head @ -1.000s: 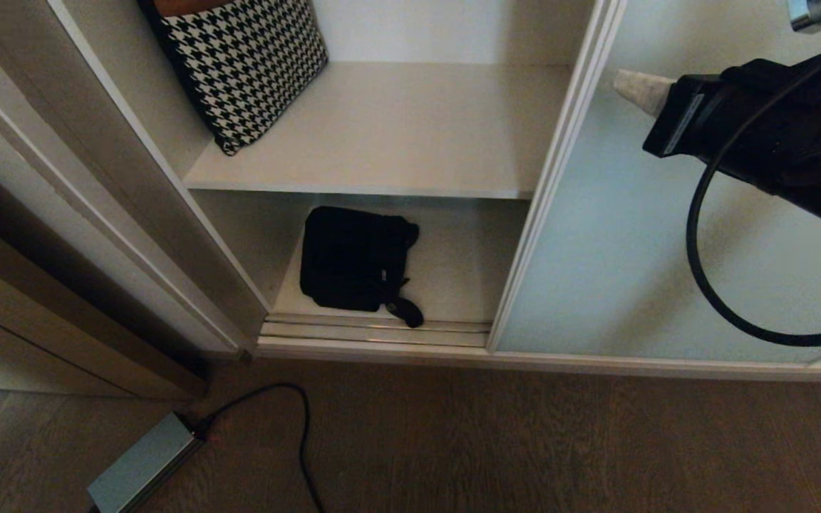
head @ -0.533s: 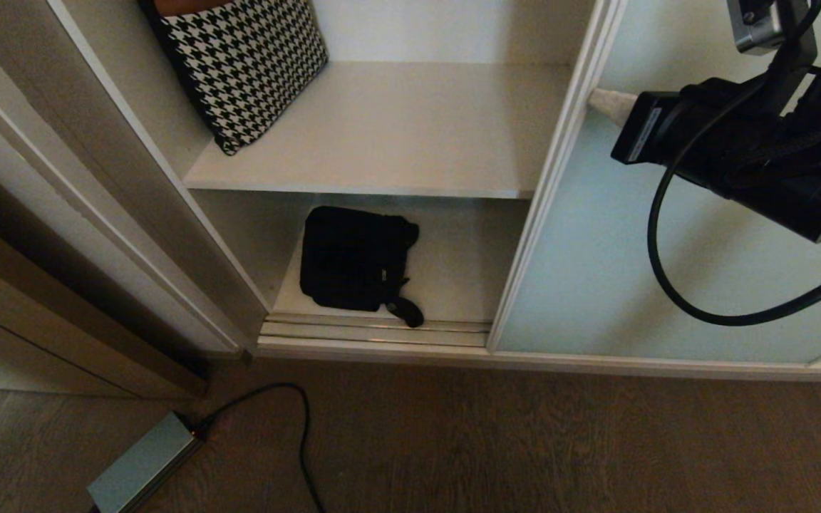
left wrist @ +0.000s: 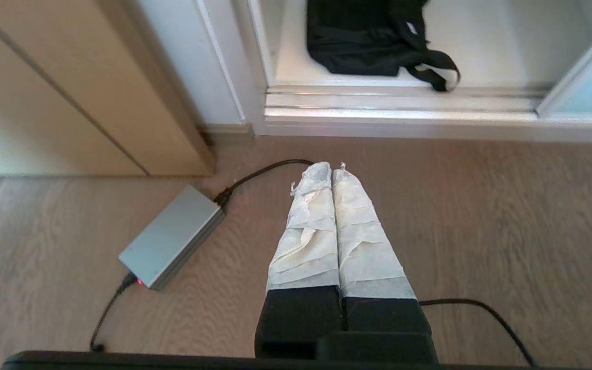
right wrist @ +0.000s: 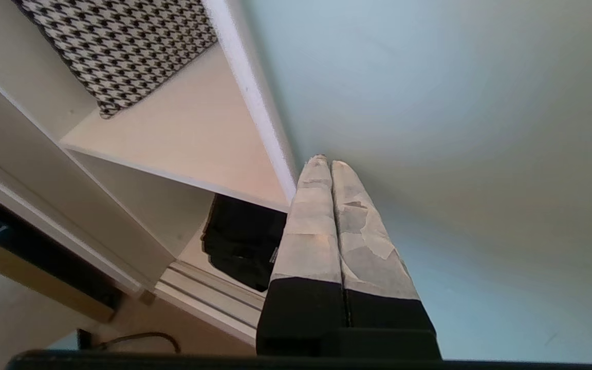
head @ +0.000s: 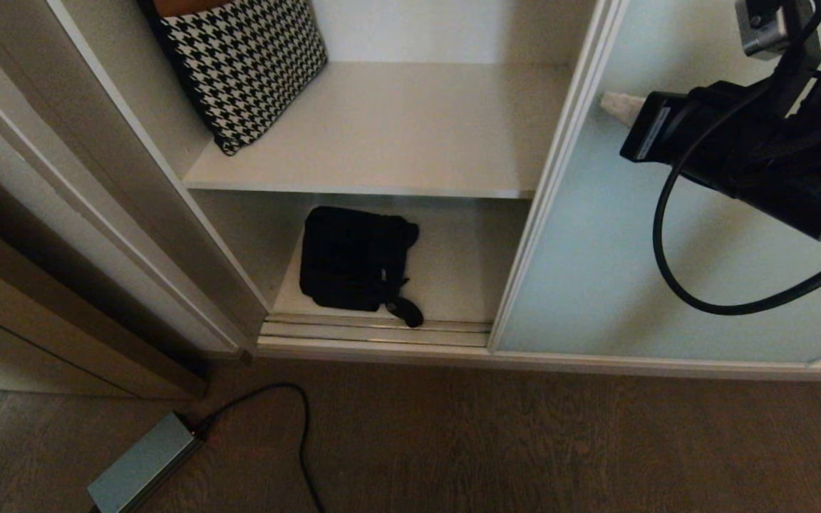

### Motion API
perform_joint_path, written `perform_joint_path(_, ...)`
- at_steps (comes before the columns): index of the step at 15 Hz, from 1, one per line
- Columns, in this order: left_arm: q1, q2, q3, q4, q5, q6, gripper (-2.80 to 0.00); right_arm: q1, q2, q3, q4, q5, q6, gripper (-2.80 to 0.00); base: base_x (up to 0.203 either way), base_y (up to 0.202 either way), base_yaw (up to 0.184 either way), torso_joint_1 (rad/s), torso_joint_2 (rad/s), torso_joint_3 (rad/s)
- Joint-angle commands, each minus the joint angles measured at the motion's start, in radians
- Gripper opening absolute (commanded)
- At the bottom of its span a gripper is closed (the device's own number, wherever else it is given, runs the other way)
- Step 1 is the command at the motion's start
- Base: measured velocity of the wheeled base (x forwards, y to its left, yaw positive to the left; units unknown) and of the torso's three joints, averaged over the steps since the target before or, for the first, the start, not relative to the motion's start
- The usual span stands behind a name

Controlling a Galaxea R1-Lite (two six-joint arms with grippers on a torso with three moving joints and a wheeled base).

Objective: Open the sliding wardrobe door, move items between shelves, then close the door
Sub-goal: Close the door

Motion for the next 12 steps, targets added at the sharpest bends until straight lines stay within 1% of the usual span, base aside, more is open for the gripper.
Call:
perform_joint_path(1, 0.0, 0.001, 0.0, 0.0, 0.0, 0.0, -2.8, -0.005, -0.014, 0.005, -0.006, 0.004, 0.003, -2.8, 0.0, 0.0, 0.0, 0.0, 0.0, 0.0)
perform_joint_path(5, 0.0, 0.001, 0.0, 0.0, 0.0, 0.0, -2.8, -0.015, -0.009, 0.006, -0.008, 0.004, 0.006, -2.8, 0.0, 0.0, 0.0, 0.0, 0.0, 0.0)
perform_joint_path(10, 0.001, 0.001, 0.0, 0.0, 0.0, 0.0, -2.8, 0.042, 0.019, -0.005, -0.006, 0.001, 0.005, -2.8, 0.0, 0.0, 0.0, 0.0, 0.0, 0.0)
perform_joint_path(12, 0.001, 0.001, 0.0, 0.0, 0.0, 0.0, -2.8, 0.054, 0.034, -0.006, -0.004, 0.002, 0.004, -2.8, 0.0, 0.0, 0.0, 0.0, 0.0, 0.0)
